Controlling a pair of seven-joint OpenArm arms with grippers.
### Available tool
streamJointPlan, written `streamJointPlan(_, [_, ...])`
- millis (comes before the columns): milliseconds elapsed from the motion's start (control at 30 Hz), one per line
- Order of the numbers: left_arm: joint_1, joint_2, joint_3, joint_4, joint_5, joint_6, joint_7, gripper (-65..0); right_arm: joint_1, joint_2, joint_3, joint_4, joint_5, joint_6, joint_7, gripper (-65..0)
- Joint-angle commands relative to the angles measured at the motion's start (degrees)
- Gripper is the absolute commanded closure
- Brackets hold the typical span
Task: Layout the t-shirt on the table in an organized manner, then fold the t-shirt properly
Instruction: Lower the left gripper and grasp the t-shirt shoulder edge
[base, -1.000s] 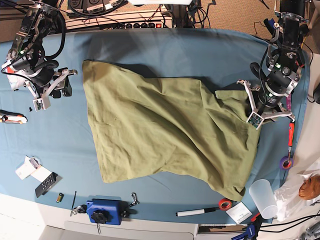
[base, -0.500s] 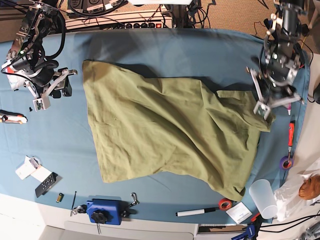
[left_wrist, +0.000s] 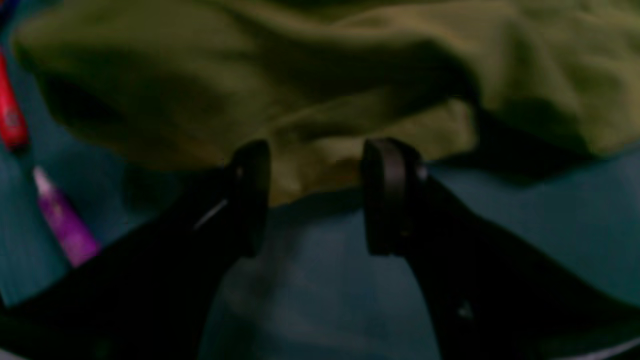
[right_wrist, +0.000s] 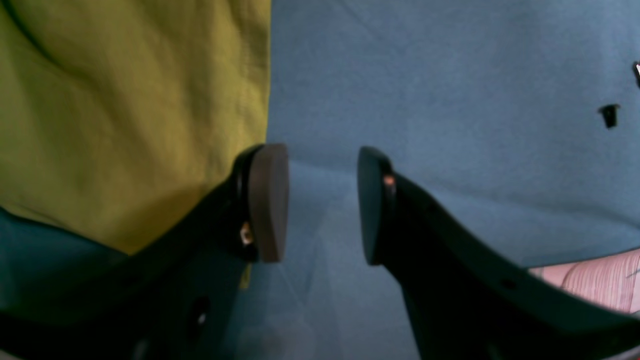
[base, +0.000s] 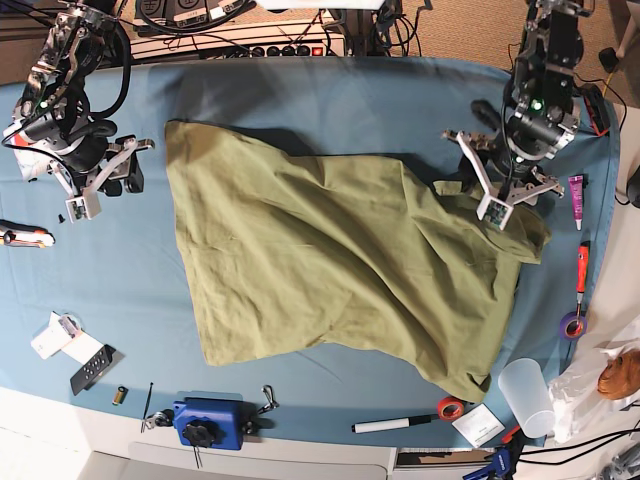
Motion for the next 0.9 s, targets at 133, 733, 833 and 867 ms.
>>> streamJointPlan(133, [-0.3, -0.2, -0.4, 0.1, 3.8, 6.9, 1.9, -30.1, 0.5, 1.0, 0.4, 0.8, 0.4, 0.1, 0.5, -23.4])
streamJointPlan(733, [-0.6, 3.0, -17.6, -3.7, -20.3, -8.2, 2.0, -30.1, 0.5, 1.0, 0.4, 0.8, -0.4, 0.1, 0.4, -23.4])
streamJointPlan(833, [-1.7, 3.0, -17.6, -8.0, -23.3, -10.7, 1.9, -30.1, 0.5, 1.0, 0.4, 0.8, -0.3, 0.1, 0.4, -23.4])
streamJointPlan(867, [-2.3, 3.0, -17.6, -9.3, -24.0, -10.7, 2.0, -30.1, 0.5, 1.0, 0.4, 0.8, -0.4, 0.1, 0.4, -23.4])
